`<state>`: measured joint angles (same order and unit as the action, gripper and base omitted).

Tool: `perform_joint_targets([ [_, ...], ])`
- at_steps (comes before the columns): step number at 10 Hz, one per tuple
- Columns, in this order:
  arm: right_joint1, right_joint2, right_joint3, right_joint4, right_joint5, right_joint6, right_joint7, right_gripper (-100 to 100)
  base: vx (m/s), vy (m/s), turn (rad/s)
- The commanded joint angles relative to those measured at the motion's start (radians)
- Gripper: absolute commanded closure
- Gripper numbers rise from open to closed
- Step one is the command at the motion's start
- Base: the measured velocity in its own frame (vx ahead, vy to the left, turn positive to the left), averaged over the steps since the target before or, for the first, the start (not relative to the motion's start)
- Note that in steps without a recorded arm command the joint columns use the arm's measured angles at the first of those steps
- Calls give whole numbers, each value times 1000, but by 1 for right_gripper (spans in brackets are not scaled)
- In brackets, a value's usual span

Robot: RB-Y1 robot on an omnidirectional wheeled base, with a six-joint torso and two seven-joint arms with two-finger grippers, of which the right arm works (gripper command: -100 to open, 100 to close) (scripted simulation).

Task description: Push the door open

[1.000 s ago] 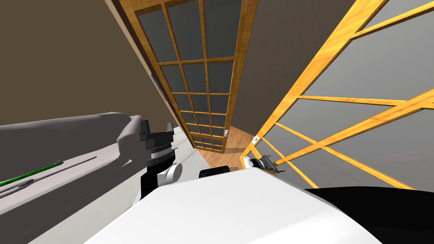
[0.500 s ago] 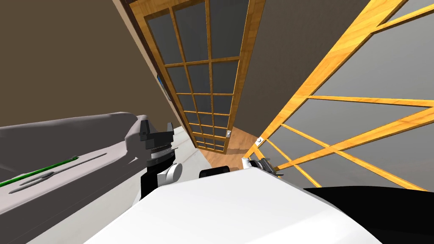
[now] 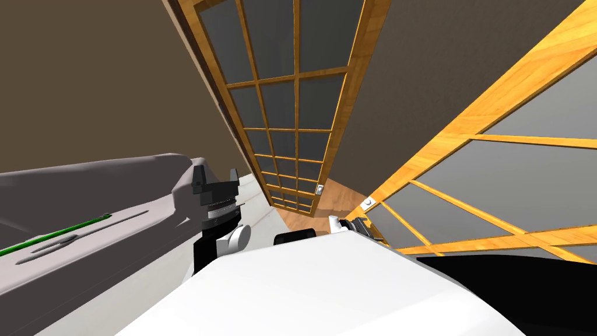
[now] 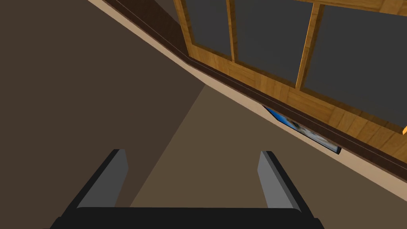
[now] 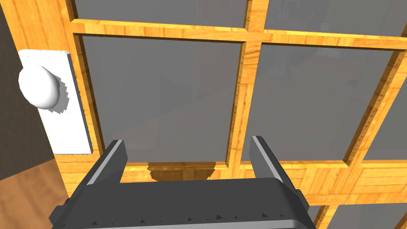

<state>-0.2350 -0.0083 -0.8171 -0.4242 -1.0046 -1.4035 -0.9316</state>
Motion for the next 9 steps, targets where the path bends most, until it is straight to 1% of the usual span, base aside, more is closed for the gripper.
perform_joint_targets([
  [1, 11, 20, -1, -44, 0, 12, 21, -100, 83, -11, -15],
  [2, -9, 36, -5, -52, 0, 10, 23, -100, 131, -15, 82],
  [4, -25, 45, -6, -59, -1, 9, 24, -100, 201, -28, 92],
  [5, -39, 50, -6, -64, -1, 9, 25, -100, 242, -4, 60],
  [6, -39, 50, -6, -52, -1, 9, 25, -100, 181, -24, 29],
  [7, -39, 50, -6, -64, -1, 9, 25, -100, 77, -17, -6],
  [8, -44, 45, -6, -46, -1, 3, 17, -100, 29, -4, -2],
  [9, -27, 39, -10, -43, -2, 4, 20, -100, -115, -1, -51],
])
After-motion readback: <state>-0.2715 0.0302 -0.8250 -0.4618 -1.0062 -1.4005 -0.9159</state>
